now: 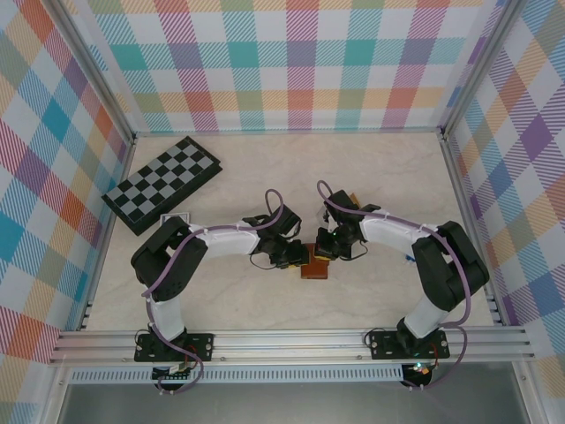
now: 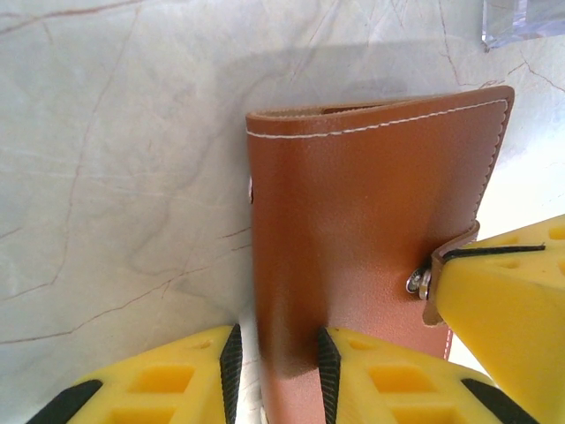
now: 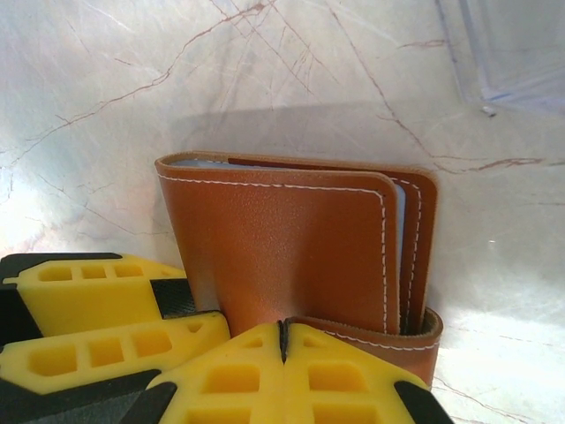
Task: Put the credit cards into the card holder
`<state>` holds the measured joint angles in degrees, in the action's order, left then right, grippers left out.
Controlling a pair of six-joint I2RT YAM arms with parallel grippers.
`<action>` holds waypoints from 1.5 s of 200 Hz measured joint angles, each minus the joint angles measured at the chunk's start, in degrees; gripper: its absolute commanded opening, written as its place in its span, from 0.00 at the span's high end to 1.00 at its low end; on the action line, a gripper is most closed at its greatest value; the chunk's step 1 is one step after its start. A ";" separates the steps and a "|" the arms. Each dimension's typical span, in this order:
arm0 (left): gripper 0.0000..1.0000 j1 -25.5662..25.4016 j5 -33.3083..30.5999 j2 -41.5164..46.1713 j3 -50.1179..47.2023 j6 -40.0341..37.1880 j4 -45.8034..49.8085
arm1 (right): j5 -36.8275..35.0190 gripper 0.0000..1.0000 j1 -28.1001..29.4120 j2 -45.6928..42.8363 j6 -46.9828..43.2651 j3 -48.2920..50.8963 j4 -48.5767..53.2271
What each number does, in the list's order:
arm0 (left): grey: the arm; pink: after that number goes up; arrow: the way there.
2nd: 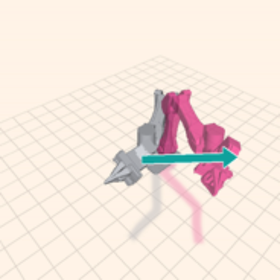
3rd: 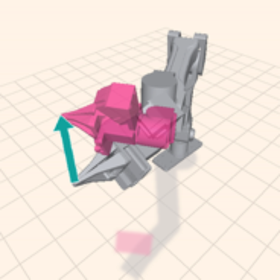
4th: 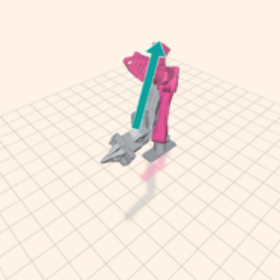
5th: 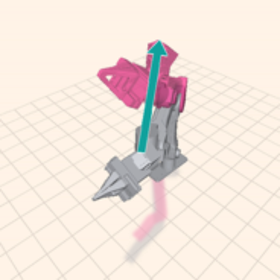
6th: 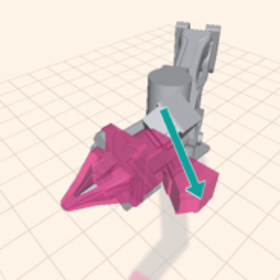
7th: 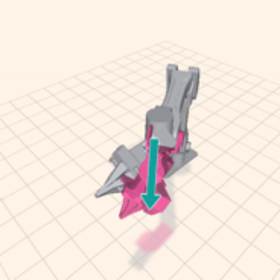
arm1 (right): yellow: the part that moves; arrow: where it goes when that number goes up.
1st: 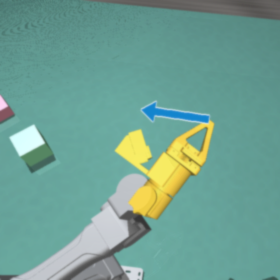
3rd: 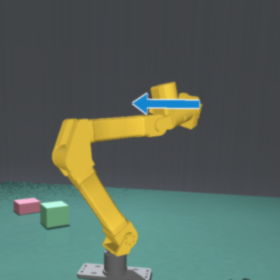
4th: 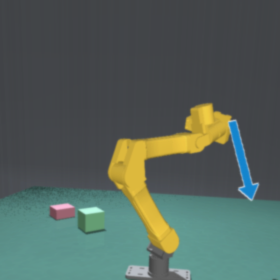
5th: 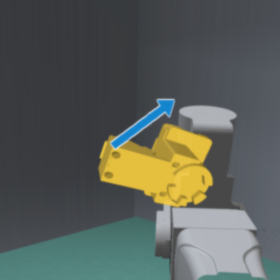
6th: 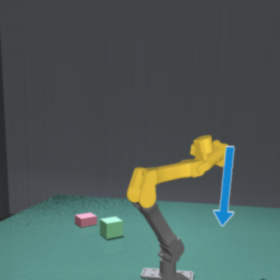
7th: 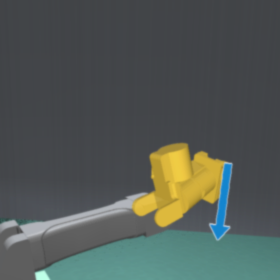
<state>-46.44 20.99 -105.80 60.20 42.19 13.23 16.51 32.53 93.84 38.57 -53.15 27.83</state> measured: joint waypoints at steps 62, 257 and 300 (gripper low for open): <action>0.70 0.00 0.00 0.00 0.00 0.00 -0.02 | -0.20 1.00 0.50 0.61 0.07 0.33 -0.98; 0.05 5.29 -38.12 32.02 -7.45 -7.98 7.63 | -49.53 0.06 -10.99 -33.14 -14.88 11.30 -7.63; 0.00 22.23 -53.51 42.36 -16.63 -15.13 7.41 | -42.56 0.07 -21.75 -26.21 -29.03 25.83 -25.94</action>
<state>-24.21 -32.51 -63.44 43.57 27.07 20.64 -26.04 10.79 67.64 9.54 -27.31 1.89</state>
